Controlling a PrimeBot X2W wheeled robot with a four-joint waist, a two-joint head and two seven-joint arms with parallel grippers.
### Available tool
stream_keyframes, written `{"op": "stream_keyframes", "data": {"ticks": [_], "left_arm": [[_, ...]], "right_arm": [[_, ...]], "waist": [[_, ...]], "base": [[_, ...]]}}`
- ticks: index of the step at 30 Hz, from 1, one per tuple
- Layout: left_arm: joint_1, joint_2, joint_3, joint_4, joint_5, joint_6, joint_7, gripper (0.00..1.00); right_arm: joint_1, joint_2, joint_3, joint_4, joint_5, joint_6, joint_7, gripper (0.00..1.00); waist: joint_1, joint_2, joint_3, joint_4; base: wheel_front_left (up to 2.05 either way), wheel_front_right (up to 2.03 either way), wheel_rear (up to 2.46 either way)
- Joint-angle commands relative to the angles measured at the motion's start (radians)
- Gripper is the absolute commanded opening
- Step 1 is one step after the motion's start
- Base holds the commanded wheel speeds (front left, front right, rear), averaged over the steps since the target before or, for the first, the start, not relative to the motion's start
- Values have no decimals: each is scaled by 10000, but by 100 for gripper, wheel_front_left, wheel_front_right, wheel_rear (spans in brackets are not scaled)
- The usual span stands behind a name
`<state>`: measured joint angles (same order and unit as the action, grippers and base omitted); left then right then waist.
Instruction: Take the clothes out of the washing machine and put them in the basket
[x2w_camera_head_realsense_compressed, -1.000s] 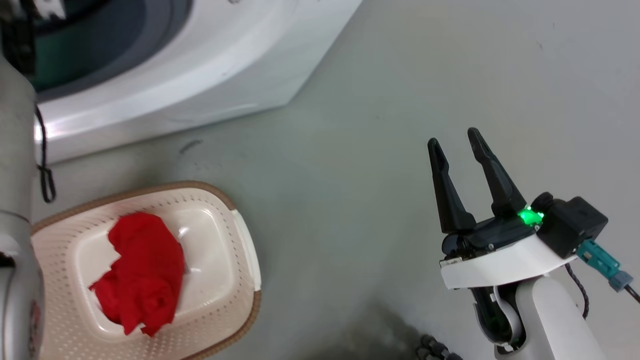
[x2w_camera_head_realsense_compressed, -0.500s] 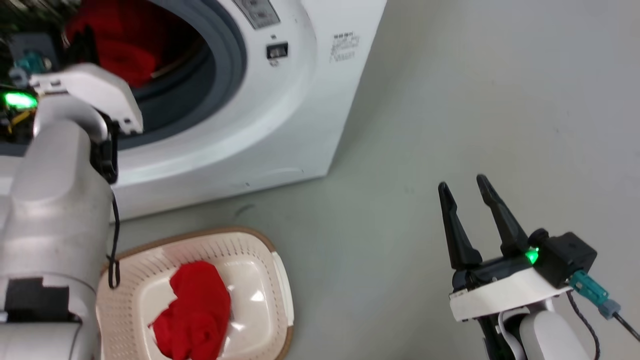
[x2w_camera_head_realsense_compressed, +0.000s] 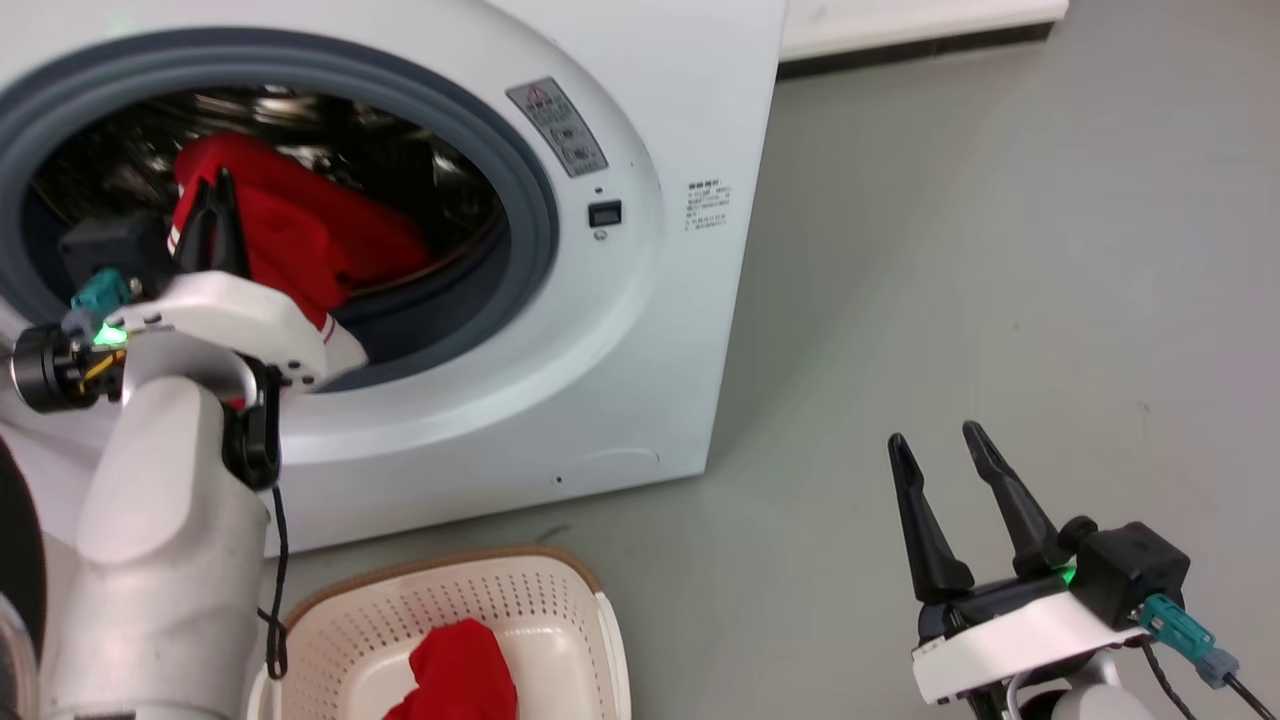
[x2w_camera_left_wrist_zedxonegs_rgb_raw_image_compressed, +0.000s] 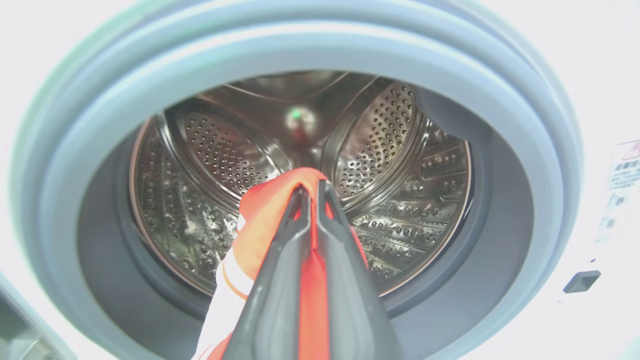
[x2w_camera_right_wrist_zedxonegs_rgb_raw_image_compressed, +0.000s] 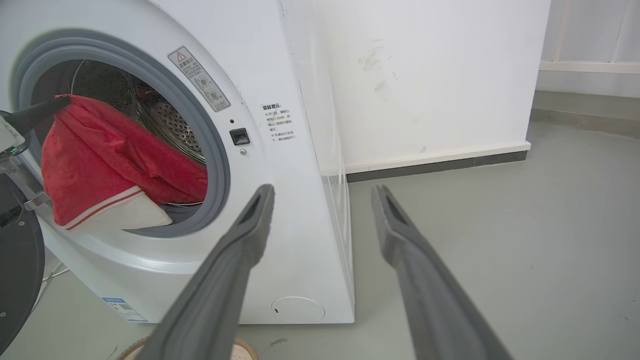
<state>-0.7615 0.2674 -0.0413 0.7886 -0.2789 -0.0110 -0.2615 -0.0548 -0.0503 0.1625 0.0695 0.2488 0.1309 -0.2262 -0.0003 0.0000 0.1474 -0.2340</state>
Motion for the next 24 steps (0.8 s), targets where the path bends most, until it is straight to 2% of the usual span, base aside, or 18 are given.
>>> {"op": "stream_keyframes", "data": {"ticks": [1,11,20,24], "left_arm": [[413,-83,74,-457,35,-52,-48,0],[3014,-733,94,-3561,178,183,-27,0],[5838,-1235,-382,-6519,153,641,725,0],[7137,-1447,-633,-7308,88,870,1152,0]], "right_arm": [[190,3,-34,-99,-78,-3,83,100],[1023,2,-311,-460,-204,-3,408,100],[1460,3,-278,-862,-311,-3,753,100],[1458,3,-318,-1031,-372,-3,823,100]], "waist": [[3,0,-418,155],[3,0,-1365,630],[3,0,-1614,983],[3,0,-1490,1099]], "base": [[0,0,0],[0,0,0],[0,0,0],[0,0,0]]}}
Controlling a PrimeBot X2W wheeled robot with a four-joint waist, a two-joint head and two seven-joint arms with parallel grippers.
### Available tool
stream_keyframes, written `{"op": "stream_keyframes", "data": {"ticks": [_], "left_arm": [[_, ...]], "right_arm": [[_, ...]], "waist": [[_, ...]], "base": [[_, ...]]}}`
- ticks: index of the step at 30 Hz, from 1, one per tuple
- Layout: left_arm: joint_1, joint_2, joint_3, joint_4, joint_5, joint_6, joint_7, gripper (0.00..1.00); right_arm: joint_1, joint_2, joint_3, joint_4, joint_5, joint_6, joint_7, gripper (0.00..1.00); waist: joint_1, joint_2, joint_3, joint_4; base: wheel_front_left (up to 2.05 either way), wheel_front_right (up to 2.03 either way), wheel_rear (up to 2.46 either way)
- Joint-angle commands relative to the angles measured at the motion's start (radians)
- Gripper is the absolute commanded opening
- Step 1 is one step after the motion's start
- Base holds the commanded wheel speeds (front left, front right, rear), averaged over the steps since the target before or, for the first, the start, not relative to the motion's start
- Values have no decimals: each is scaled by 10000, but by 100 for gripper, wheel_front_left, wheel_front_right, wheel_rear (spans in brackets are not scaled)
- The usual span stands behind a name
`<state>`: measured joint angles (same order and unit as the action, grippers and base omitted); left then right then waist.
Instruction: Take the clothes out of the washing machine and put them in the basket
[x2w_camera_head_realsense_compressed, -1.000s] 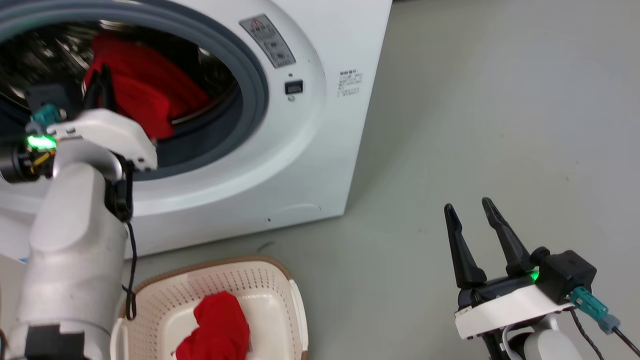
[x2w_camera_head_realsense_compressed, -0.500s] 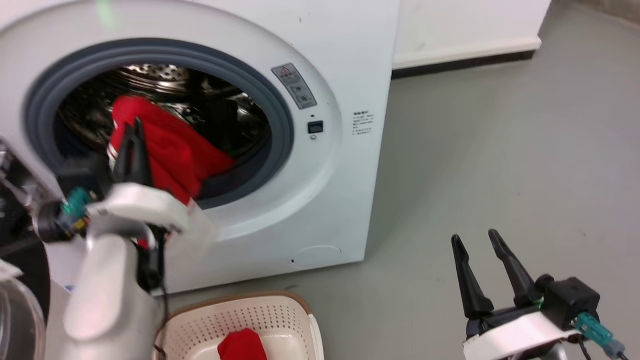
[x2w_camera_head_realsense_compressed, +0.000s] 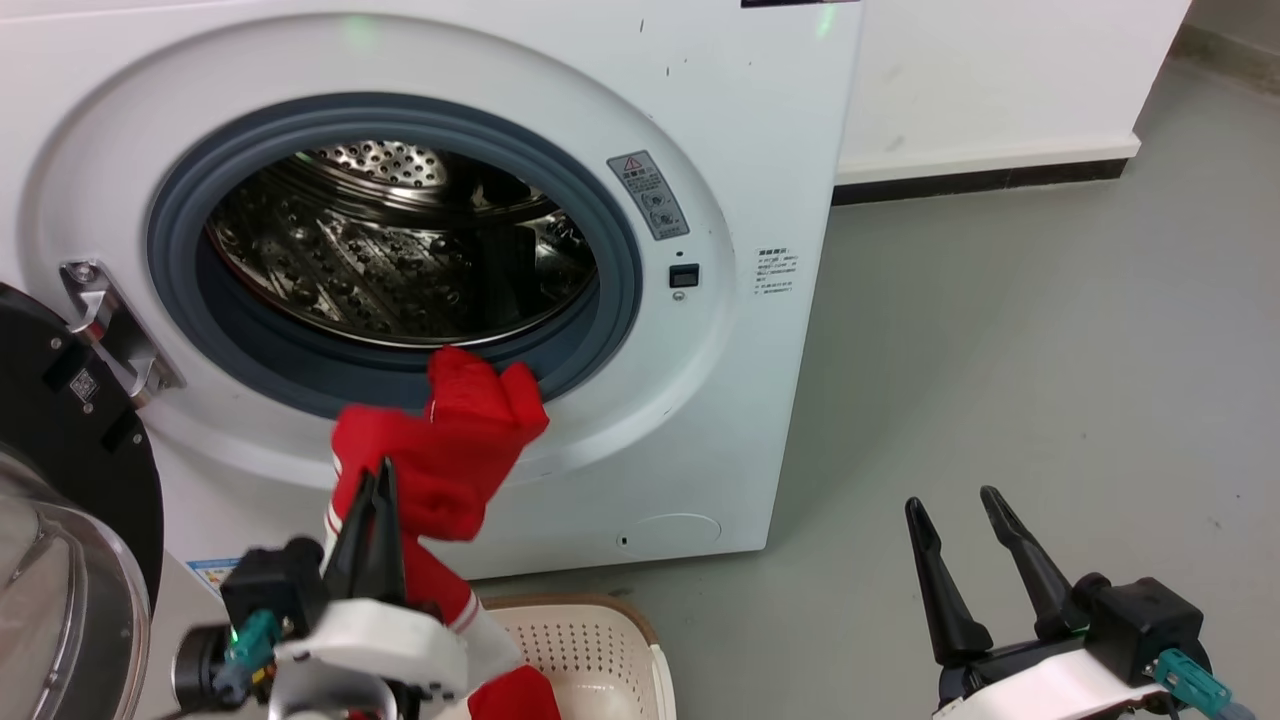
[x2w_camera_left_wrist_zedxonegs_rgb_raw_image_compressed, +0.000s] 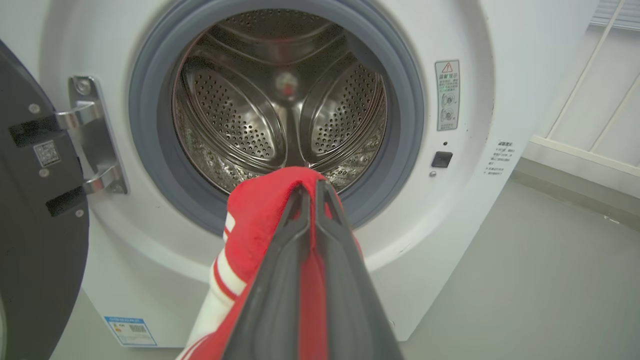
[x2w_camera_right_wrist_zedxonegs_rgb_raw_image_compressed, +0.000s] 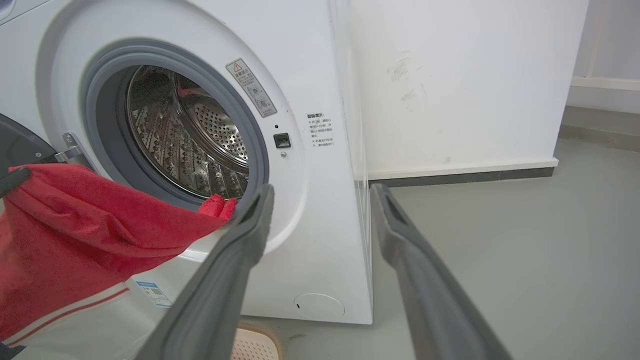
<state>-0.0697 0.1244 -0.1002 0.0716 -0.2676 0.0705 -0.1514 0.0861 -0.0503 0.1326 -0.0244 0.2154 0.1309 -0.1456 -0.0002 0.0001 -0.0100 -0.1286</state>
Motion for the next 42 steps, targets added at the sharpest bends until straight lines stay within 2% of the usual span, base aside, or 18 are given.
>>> {"op": "stream_keyframes", "data": {"ticks": [1,6,19,25,32,37,42], "left_arm": [[474,-100,-80,-227,-103,109,122,0],[1158,-318,-349,136,-243,259,105,0],[1534,-661,-1118,2641,-875,374,-415,0],[738,-684,-1116,3671,-922,294,-752,0],[-1211,-534,-805,5443,-976,18,-1064,0],[-2806,-389,-427,6958,-1036,-148,-1135,0],[-3975,-127,71,8071,-1031,-136,-1145,0]], "right_arm": [[24,3,-26,-147,-32,-3,38,100],[-327,5,-18,-308,-52,-3,-5,100],[-956,5,116,-205,107,-3,-290,100],[-1291,5,158,-218,92,-3,-372,100],[-1920,5,250,-286,56,-3,-480,100],[-2458,3,433,-290,42,-3,-597,100],[-2877,6,527,-149,146,-3,-754,100]], "waist": [[2,-1,182,73],[2,-1,775,186],[2,-1,2310,162],[2,-1,3174,199],[2,-1,4635,152],[2,-1,5737,-135],[2,-1,6606,-501]], "base": [[0,0,0],[0,0,0],[0,0,0],[0,0,0],[0,0,0],[0,0,0],[0,0,0]]}}
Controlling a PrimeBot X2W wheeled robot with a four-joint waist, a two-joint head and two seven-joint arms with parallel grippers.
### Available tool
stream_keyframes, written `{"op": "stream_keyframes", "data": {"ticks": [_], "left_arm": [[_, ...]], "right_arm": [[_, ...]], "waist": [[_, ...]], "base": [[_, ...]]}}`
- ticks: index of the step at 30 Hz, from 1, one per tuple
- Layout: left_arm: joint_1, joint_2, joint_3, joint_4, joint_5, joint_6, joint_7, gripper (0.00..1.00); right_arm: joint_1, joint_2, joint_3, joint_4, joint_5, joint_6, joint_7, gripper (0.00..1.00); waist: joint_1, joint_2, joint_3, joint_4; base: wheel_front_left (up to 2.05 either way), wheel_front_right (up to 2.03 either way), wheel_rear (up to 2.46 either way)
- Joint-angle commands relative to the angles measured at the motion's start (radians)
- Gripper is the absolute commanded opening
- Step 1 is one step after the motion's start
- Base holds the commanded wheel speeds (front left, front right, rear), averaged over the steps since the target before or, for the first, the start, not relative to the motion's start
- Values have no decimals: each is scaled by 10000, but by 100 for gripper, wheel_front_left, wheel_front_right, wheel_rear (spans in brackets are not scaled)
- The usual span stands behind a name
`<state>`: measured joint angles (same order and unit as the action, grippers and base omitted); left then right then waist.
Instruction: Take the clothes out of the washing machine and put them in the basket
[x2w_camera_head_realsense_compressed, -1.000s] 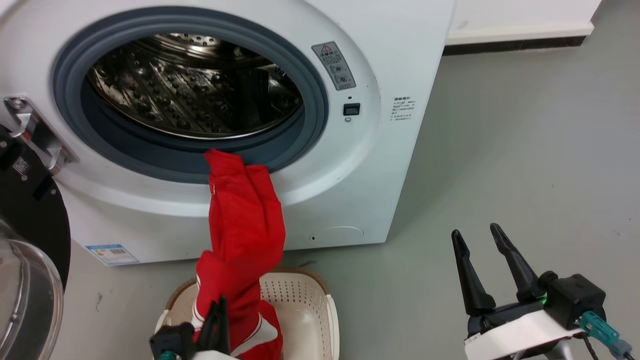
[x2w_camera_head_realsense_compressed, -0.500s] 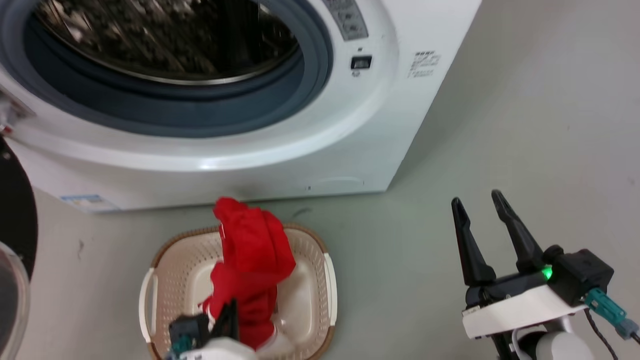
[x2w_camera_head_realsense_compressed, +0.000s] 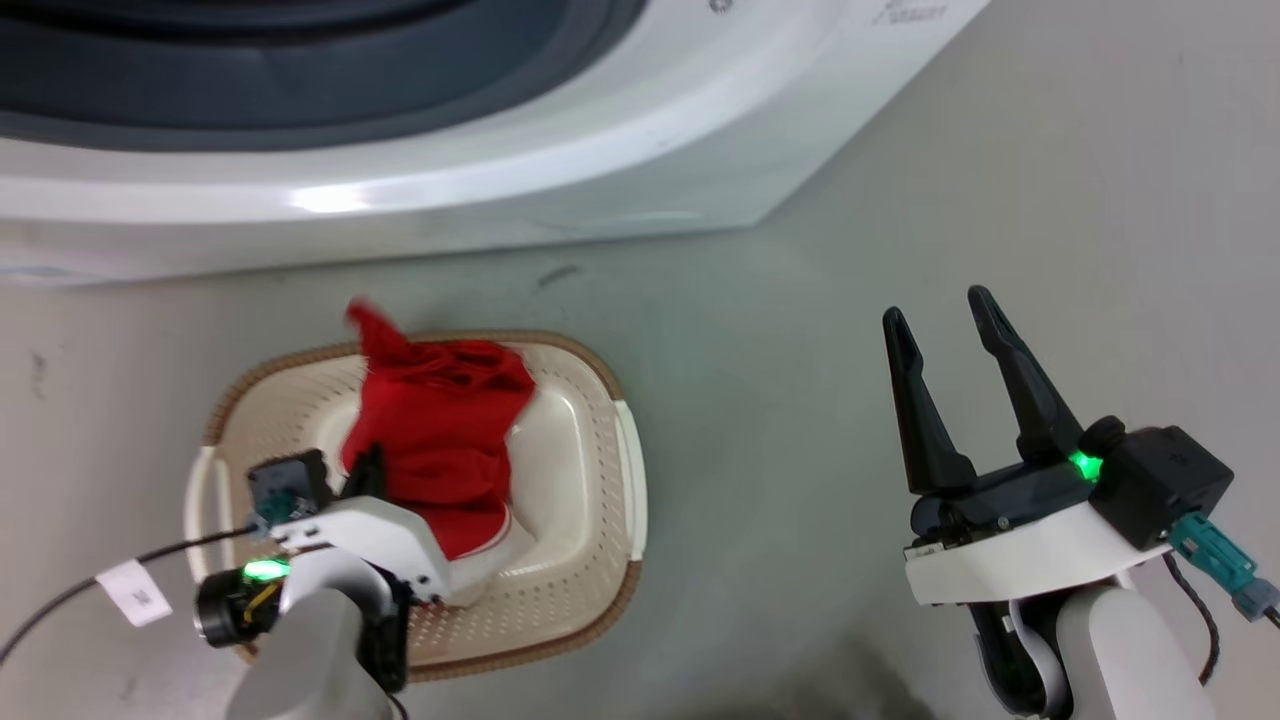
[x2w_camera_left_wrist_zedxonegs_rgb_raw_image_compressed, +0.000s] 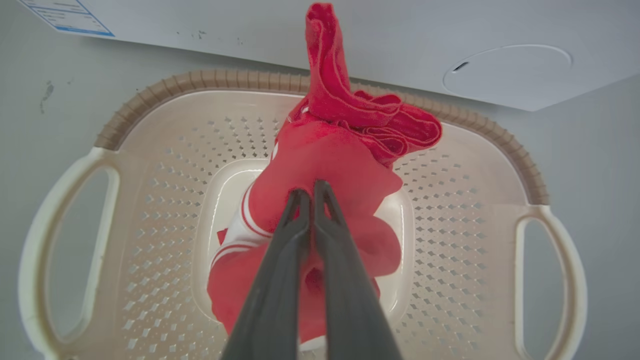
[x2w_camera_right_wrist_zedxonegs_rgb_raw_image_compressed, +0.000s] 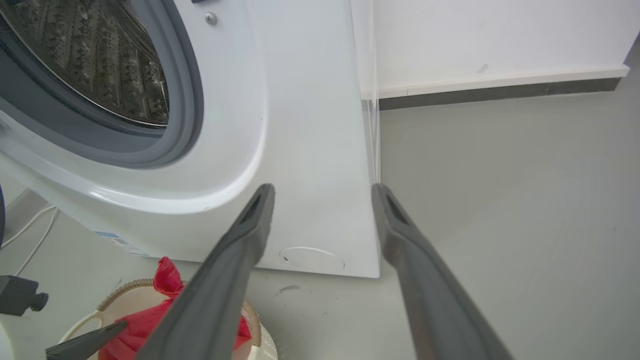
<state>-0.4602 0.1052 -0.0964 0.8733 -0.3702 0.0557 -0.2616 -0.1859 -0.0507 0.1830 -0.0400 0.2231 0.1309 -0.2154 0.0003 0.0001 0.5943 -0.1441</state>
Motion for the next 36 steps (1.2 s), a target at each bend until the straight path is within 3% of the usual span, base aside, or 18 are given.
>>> {"op": "stream_keyframes", "data": {"ticks": [1,7,14,16,17,25,33,36], "left_arm": [[-260,99,140,254,-23,28,-42,0],[-1180,384,601,1224,4,83,-35,0],[-1529,468,1123,2019,-168,54,-37,0],[-1411,404,1218,2172,-184,23,-37,48],[-1316,371,1232,2235,-154,28,-37,100],[-220,-51,1212,1835,262,-212,-38,100],[1177,-450,1234,0,749,-608,-38,100],[1589,-511,1149,-772,1002,-573,-38,100]], "right_arm": [[-216,9,60,25,99,-3,-101,100],[-569,10,253,245,244,-3,-303,100],[-846,9,273,594,326,-3,-449,100],[-850,9,233,743,321,-3,-473,100],[-842,9,199,824,302,-3,-486,100],[-411,4,-153,1291,-68,-5,-510,100],[326,3,-788,1432,-650,-3,-398,100],[625,6,-995,1328,-844,-3,-241,100]], "waist": [[-3,-1,717,-421],[-3,-1,1398,-812],[-3,-1,1450,-1023],[-3,-1,1200,-1002],[-3,-1,1030,-972],[-3,-1,-1013,-484],[-3,-1,-2823,58],[-3,-1,-3340,218]], "base": [[0,0,0],[0,0,0],[0,0,0],[0,0,0],[0,0,0],[0,0,0],[0,0,0],[0,0,0]]}}
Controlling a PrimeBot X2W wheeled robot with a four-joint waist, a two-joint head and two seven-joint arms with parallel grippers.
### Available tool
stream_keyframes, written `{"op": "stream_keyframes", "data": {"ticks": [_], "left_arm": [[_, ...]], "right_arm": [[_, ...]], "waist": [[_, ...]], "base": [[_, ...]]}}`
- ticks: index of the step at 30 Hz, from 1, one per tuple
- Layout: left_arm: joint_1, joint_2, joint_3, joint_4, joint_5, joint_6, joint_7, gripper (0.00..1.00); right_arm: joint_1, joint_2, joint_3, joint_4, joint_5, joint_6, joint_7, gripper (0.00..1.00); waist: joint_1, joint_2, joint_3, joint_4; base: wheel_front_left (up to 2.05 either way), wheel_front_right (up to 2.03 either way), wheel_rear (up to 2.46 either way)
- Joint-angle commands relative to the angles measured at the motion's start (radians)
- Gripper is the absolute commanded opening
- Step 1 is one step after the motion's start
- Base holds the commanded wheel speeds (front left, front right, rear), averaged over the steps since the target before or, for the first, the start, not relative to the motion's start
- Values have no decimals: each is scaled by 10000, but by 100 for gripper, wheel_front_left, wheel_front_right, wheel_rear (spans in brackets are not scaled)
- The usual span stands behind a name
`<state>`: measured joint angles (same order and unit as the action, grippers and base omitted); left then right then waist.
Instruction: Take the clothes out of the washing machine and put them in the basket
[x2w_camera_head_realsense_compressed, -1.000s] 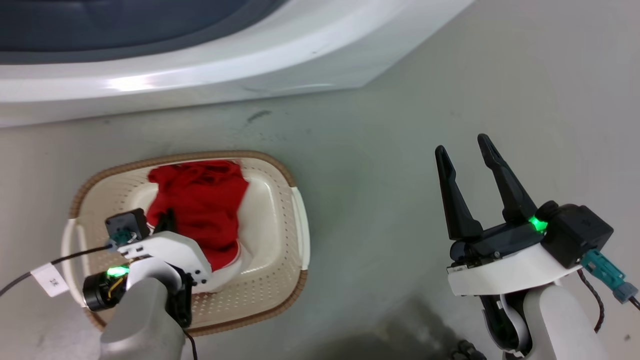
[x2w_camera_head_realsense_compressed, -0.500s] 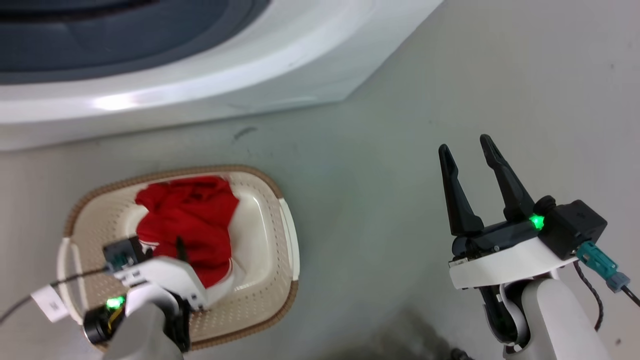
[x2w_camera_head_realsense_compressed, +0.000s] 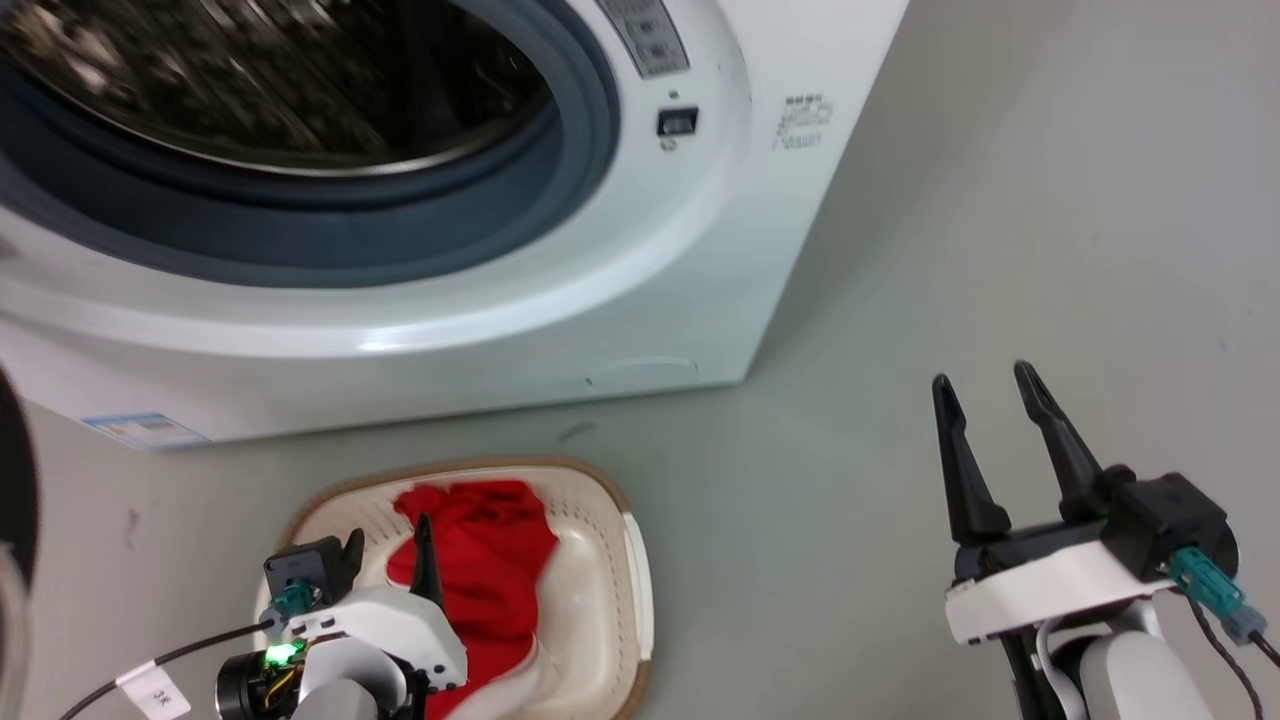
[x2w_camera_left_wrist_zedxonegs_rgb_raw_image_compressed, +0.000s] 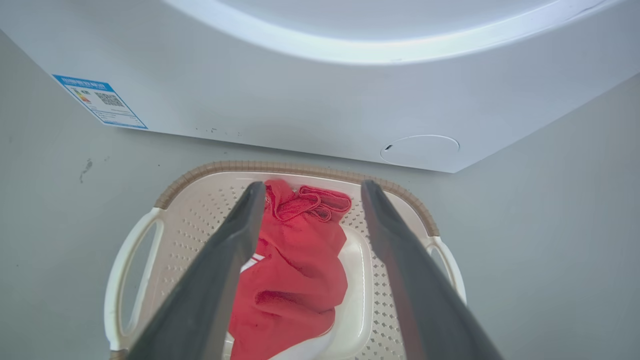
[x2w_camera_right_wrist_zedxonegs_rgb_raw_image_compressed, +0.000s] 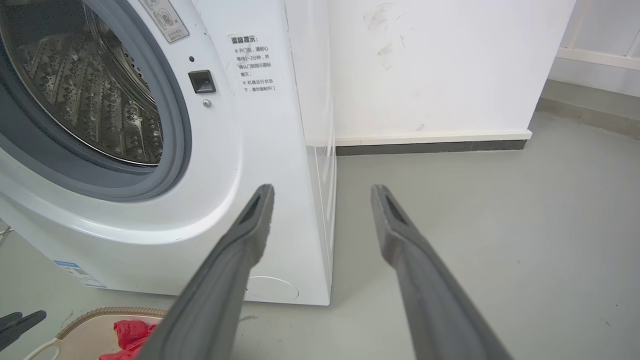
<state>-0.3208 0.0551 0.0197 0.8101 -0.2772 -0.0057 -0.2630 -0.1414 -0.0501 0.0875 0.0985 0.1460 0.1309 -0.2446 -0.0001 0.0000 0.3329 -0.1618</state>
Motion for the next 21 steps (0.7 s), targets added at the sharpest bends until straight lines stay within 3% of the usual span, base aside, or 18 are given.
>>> {"op": "stream_keyframes", "data": {"ticks": [1,15,21], "left_arm": [[313,-23,-24,-408,126,50,-25,100],[1746,-50,-431,-4971,1098,419,-25,100],[2468,-51,-677,-6225,1617,433,-25,100]], "right_arm": [[265,0,-95,-106,-114,-3,77,100],[1405,0,-511,-908,-598,-3,669,100],[1784,0,-499,-1102,-782,-3,826,100]], "waist": [[1,0,-886,431],[1,0,-2601,650],[1,0,-3140,625]], "base": [[0,0,0],[0,0,0],[0,0,0]]}}
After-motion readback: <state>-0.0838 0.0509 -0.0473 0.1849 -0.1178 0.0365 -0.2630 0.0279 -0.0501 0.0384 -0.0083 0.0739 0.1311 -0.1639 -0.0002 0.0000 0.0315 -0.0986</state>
